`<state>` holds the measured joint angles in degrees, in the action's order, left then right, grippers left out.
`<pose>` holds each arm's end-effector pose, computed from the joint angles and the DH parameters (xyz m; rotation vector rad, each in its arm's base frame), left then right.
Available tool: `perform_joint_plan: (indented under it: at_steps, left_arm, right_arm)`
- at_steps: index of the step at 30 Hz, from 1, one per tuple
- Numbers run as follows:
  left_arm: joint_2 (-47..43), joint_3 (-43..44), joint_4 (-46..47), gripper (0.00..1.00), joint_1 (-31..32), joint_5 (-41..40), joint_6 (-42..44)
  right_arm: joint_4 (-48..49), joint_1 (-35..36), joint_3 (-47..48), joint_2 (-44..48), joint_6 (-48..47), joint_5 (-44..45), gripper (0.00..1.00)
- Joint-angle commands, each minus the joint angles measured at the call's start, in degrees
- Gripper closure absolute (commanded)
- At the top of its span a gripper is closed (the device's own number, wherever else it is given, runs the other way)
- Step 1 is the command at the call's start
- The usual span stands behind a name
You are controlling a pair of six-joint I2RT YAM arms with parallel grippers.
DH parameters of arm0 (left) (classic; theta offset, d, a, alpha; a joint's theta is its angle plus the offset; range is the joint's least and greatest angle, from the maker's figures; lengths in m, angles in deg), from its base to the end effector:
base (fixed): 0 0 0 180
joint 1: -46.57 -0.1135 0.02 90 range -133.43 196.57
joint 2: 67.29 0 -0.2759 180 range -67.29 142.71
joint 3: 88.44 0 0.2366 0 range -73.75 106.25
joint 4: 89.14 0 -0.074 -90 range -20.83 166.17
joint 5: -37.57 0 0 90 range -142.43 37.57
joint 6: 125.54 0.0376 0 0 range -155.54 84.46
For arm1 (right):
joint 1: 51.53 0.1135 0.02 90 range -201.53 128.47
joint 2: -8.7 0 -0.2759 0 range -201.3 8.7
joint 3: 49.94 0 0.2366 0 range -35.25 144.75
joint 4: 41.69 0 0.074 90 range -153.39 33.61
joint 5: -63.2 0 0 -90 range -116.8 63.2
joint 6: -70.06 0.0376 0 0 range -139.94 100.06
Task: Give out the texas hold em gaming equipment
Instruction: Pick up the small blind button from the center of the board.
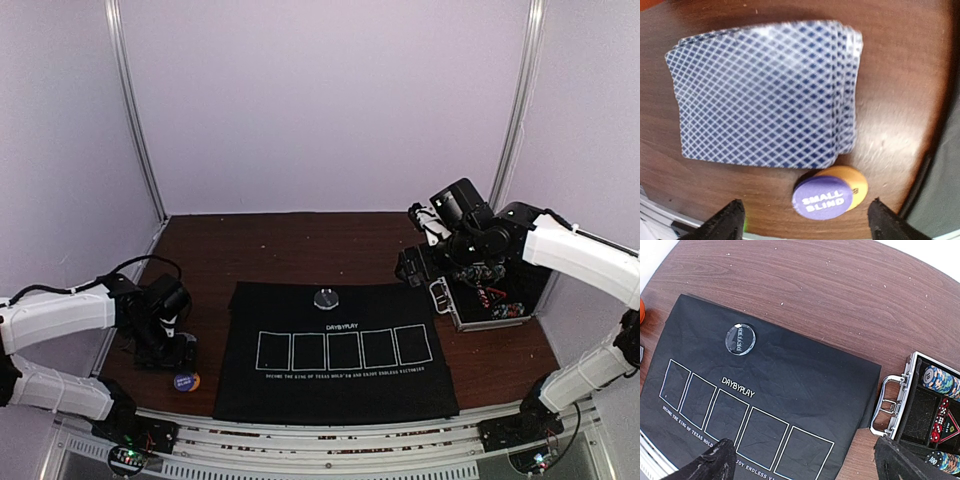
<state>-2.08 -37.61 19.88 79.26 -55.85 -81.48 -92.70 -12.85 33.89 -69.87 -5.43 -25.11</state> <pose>0.1212 -0.0751 0.1940 -0.3545 3.0204 -0.0078 0.2183 0.1734 0.3257 -0.4899 2.3572 0.4065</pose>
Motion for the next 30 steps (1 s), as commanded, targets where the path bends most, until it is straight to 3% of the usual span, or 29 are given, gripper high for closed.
perform_joint_plan:
  at_steps: [1,4,10,20,30]
  left_arm:
    - [-0.65,-3.50,5.54,0.23,-0.39,5.85,-1.08]
    - [-1.84,-5.84,7.79,0.28,-0.43,8.08,-3.41]
    - [-3.16,-5.88,7.17,0.27,-0.42,3.85,-6.33]
    - [-1.88,-6.77,8.66,0.41,-0.43,5.12,-6.54]
    - [0.88,-7.49,9.21,0.44,2.95,6.13,-7.06]
  right_arm:
    - [-0.86,0.45,-0.52,-0.12,-0.79,0.06,0.01]
    - [-0.77,0.46,-0.50,-0.26,-0.71,-0.02,0.01]
    - [-1.27,0.44,-0.07,-0.49,-0.87,0.15,0.01]
    - [-1.44,0.44,-0.25,-0.25,-1.14,0.56,0.01]
    - [-1.40,0.44,-0.33,-0.26,-1.49,0.55,0.01]
